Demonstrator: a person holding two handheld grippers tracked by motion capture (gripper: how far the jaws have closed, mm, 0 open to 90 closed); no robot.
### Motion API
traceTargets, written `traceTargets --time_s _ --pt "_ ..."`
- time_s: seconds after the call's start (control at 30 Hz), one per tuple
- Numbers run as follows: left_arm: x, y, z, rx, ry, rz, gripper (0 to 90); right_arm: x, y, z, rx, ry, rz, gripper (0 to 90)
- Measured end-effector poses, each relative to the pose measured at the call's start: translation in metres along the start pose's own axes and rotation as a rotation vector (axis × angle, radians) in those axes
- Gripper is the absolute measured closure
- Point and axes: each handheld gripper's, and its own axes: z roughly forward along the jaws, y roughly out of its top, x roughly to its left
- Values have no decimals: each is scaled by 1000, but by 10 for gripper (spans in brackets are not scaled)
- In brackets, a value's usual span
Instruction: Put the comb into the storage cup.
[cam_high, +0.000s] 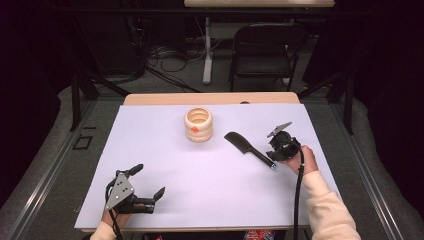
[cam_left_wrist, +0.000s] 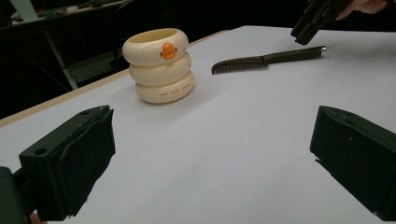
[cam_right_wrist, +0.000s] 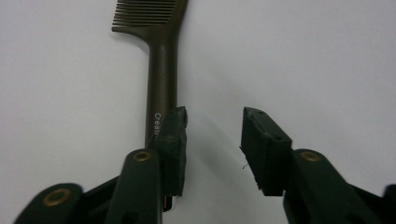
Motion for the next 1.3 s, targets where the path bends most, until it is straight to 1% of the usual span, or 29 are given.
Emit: traceTargets --time_s 0.03,0.1,0.17,0.33,0.47,0.5,0.53,0.6,0.67,0.7,0.73,0.8,0.83,0.87,0.93,1.03,1.07,1.1,1.13,1.23,1.3 --pt "0 0 0 0 -1 0 0 -1 1 0 1 3 -6 562" --pt "0 0 0 1 -3 0 1 -1 1 -1 -5 7 -3 541" --pt "0 0 0 3 -2 2 0 -2 3 -3 2 10 0 489" --pt "0 0 0 0 -2 0 0 -1 4 -6 -8 17 -9 446" --pt "0 0 0 0 -2 0 1 1 6 -8 3 29 -8 418" --pt "0 0 0 0 -3 0 1 0 7 -8 -2 34 -25 411" --pt "0 0 0 0 -3 1 1 1 7 -9 -6 35 -18 403" --pt "0 0 0 0 -3 2 0 1 8 -10 1 37 -24 350" --pt "0 0 0 0 -4 2 1 2 8 -10 -10 37 -26 331" --pt "0 0 0 0 -4 2 1 2 8 -11 -4 40 -32 311" --pt "0 0 0 -1 -4 1 1 3 9 -11 1 40 -26 293" --pt "0 0 0 1 -4 2 1 4 10 -11 1 47 -40 276" --pt "0 0 0 0 -4 2 1 5 10 -11 -6 48 -35 253" --pt "0 0 0 0 -3 2 1 5 11 -12 1 50 -46 243" --pt "0 0 0 0 -3 2 0 6 12 -13 -3 59 -58 222" --pt "0 0 0 1 -3 3 0 8 13 -13 -2 67 -61 211" --pt "0 0 0 1 -4 4 1 8 14 -13 -8 71 -71 201" --pt "0 0 0 1 -4 4 1 10 15 -14 -5 72 -62 189" --pt "0 0 0 2 -4 3 1 9 15 -14 -1 74 -73 182" --pt "0 0 0 2 -3 2 0 11 16 -14 -10 79 -65 159" --pt "0 0 0 3 -3 4 1 11 17 -15 -4 79 -71 148"
